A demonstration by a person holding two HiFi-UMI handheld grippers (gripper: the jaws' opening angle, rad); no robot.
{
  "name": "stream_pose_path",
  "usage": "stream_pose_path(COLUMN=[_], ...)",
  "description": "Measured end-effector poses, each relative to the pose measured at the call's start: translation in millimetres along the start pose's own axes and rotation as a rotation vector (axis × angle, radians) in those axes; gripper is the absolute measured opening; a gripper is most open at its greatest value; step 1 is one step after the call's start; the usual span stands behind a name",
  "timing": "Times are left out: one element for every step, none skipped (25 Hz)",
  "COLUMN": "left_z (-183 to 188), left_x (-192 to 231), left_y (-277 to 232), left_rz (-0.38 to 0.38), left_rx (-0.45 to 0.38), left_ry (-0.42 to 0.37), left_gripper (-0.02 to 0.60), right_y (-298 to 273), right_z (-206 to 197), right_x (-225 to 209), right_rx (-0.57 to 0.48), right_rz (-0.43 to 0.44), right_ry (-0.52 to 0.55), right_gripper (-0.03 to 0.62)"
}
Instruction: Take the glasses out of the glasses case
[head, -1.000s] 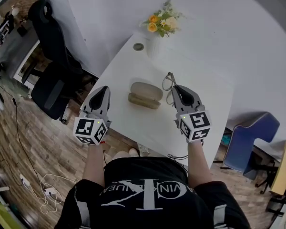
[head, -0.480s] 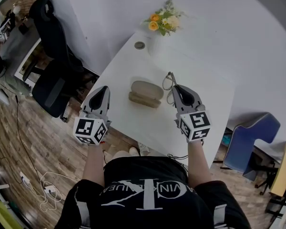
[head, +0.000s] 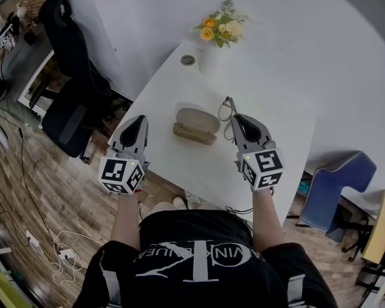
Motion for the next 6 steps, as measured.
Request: stream_pose_path(left_z=[-0.7,-1.6,-2.5,-3.4,-4.4,-5.3], left_x=[0.5,1.0,1.6,2.2,2.9,3.5], left_y=[0.1,0.3,0.4,0.4,0.2,0.0], left_rz=[0.000,0.000,0.000,-0.001,-0.002,-0.003], left_rx=[0.001,0.001,0.002,0.003,0.004,0.005], left_ry=[0.001,0.003,0.005,0.006,0.007,0.008], left_gripper=[0.012,0.012,0.012,0.014,0.012,0.012], right_y=[-0.4,-0.9,-1.6,-2.6,-3.6,-4.6], right_z=[-0.6,-1.3,-1.9,-2.4,-2.9,-3.4], right_x=[0.3,0.8,1.3,1.8,2.3,2.7], right_rx=[0.002,0.004,0.004,0.004,0.004,0.003], right_rz=[0.000,0.000,0.001,0.003,0.006,0.009], right_ry=[-0.001,-0.003,-0.006,-0.010,-0.016,-0.022], right_gripper=[0.034,0.034,0.034,0.034,0.034,0.034])
Point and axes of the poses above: the fingertips, and each gripper's own axes: y backward along the fingers, x to its left, z out of its top, the point moved 9 cm from there along y, backward along the fingers, and after that the axes turned 15 degrees about -y, right-handed, at the moved point
